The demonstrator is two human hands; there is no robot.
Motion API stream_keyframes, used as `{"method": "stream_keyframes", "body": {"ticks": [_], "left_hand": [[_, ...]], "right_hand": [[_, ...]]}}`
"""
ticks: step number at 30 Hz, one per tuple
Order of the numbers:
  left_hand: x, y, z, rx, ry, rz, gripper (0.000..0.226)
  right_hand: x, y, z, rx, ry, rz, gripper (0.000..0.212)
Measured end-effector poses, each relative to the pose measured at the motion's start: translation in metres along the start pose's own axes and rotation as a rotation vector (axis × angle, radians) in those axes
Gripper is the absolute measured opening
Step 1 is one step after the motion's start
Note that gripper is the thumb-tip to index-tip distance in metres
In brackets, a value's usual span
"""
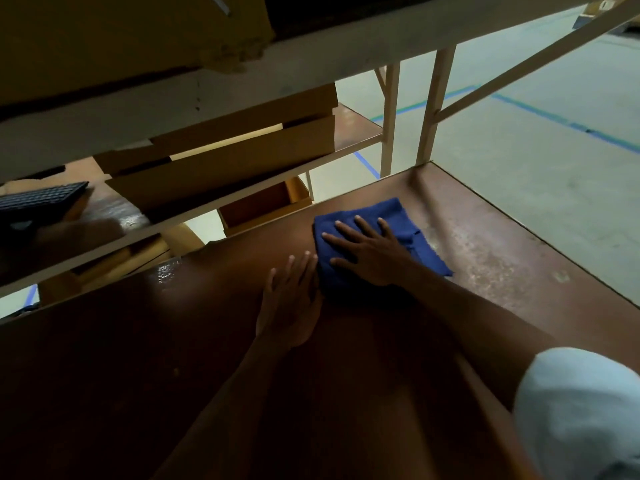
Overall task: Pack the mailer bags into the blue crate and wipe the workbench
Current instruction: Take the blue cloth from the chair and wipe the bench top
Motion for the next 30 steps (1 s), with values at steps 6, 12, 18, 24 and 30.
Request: {"method": "stream_keyframes", "body": {"ticks": [6,12,18,24,30], "left_hand": [[-0.001,0.001,-0.003,-0.038,-0.038,0.050,0.065],[-0.002,0.003,-0.004,-0.044,-0.078,0.042,0.062],[-0.001,0.004,-0.004,-0.042,-0.084,0.018,0.063],[-0.002,0.002,-0.003,-0.046,-0.057,0.034,0.065],[-0.001,0.002,-0.004,-0.048,-0.073,0.036,0.068]], "right_hand": [[-0.009,0.017,0.058,0.255,0.087,0.009,0.069],[-0.013,0.032,0.082,0.356,0.156,-0.016,0.074],[-0.015,0.053,0.073,0.249,0.114,-0.040,0.077],[-0.012,0.067,0.049,0.025,0.039,-0.081,0.076],[-0.017,0.028,0.174,0.639,0.236,0.005,0.081]]}}
Point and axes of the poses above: each hand's wrist, its own y-axis towards the middle knuckle, its own x-axis out of the palm, z = x × y, the point moved 10 cm from there along y, towards the middle knuckle, and after that the axes turned 8 degrees about -z, right-handed, at the moved point
